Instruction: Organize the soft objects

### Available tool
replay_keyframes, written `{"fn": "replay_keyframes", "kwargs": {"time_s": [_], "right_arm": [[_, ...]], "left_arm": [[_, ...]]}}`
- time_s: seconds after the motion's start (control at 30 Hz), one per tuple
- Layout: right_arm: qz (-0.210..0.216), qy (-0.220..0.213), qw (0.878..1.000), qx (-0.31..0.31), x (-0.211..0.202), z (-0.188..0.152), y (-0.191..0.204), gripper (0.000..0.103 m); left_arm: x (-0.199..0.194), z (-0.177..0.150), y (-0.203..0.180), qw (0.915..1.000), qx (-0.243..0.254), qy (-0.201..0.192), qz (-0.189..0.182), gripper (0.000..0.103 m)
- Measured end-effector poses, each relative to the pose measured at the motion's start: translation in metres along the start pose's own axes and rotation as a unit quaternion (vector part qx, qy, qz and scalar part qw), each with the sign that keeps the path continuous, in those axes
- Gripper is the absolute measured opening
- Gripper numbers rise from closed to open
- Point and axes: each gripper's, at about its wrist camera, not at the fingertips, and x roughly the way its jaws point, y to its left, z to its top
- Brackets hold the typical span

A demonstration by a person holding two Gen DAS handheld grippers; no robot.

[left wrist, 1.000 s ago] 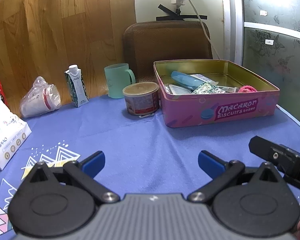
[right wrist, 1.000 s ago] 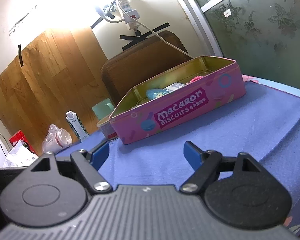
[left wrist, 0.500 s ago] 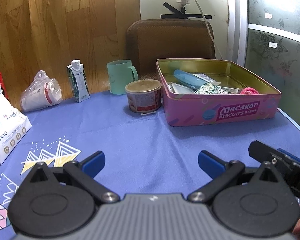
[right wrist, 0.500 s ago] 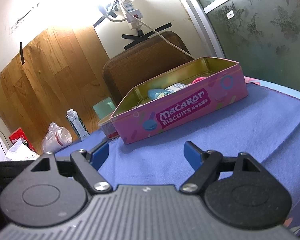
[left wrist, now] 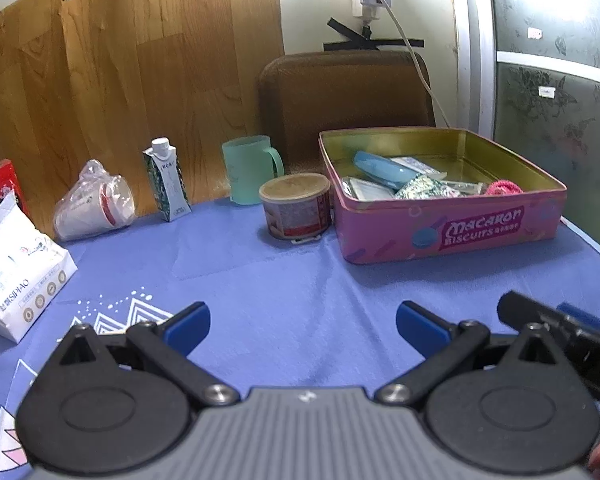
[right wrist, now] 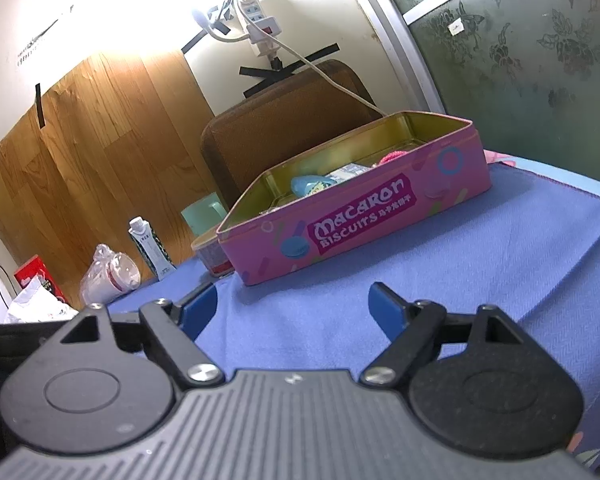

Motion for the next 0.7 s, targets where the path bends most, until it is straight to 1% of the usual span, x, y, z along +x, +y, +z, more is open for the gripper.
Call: {"fn": "replay_keyframes", "kwargs": {"time_s": [0.1,0.27,0.43,0.6,0.7], "right_arm": [[-0.004,0.005,1.000,-0.005,0.0005,-0.0013,0.0009,0.085],[-0.008,0.006,1.000,-0.010,-0.0013,-0.0033,0.0034,0.085],[-0.011,0.002,1.000,-0.013,-0.0027,-0.0040,0.0065,0.085],[-0.015,-0.002,1.000,-0.013,-0.0060,-0.0037,0.0073,0.085],[-0.019,-0.005,1.000,-0.012,-0.0079,-0.0033,0.0071,0.086]], "left_arm": [[-0.0014,0.0003,-0.0009,0.9999,-0.002,-0.008,0.008,0.103],[0.0001,-0.0001,-0.0007,1.0000,-0.004,-0.001,0.001,0.103],[-0.0035,-0.0005,-0.0015,0.9999,-0.003,-0.010,0.005,0.103],[-0.0020,-0.0003,-0.0020,0.9999,-0.010,0.004,-0.010,0.103],[-0.0019,-0.0014,-0.0041,0.9999,-0.008,0.006,-0.010,0.103]]}}
